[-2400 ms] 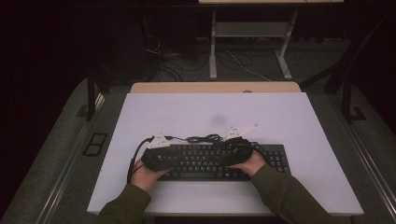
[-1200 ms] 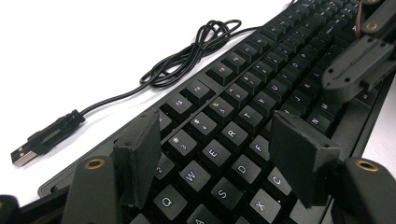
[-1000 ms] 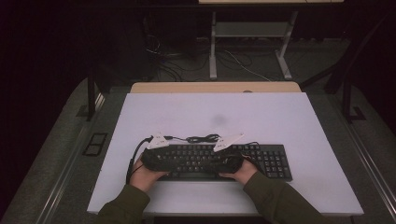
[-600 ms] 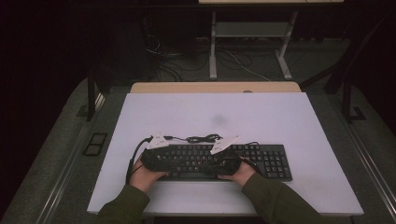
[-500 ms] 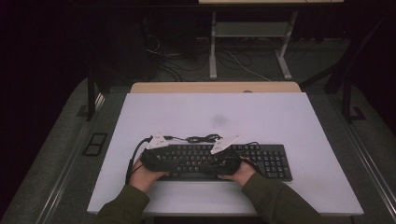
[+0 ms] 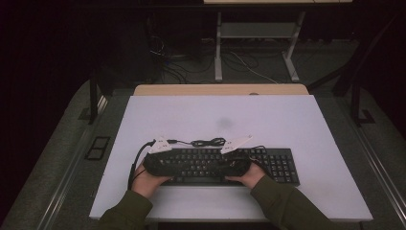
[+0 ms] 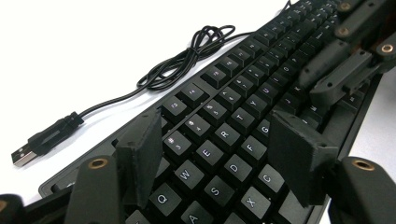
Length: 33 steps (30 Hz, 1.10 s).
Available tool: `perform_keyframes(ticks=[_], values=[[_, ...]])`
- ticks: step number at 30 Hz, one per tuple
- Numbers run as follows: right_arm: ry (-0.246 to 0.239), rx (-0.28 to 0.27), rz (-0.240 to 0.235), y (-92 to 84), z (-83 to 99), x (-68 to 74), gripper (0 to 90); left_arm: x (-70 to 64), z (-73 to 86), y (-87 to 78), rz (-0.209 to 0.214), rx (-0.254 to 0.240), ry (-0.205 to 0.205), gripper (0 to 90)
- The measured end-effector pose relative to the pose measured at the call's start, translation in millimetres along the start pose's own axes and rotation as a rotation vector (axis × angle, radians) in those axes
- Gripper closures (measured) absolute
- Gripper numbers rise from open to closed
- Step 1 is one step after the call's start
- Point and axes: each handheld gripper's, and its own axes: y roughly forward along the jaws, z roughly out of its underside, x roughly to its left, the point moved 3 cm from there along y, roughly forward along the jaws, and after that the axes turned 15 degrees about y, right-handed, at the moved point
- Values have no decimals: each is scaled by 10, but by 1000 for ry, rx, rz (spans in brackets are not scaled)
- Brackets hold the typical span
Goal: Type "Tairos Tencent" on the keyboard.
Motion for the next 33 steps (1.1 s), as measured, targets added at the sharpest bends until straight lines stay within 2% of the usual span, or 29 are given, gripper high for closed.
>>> perform_keyframes(ticks=[5, 11, 13, 18, 29, 33], values=[[7, -30, 9, -61, -25, -46, 712, -12, -3, -9, 8, -2, 4, 387], [24, -73, 21, -110, -52, -110, 512, -38, -3, -14, 28, 1, 1, 476], [33, -82, 28, -122, -56, -133, 470, -46, -4, -17, 36, 2, 2, 518], [57, -98, 41, -149, -58, -192, 393, -62, -10, -23, 49, 3, 10, 617], [75, -127, 86, -190, -70, -280, 307, -131, -17, -5, 153, 8, 29, 855], [74, -137, 94, -200, -75, -300, 293, -154, -19, 6, 178, 12, 38, 887]])
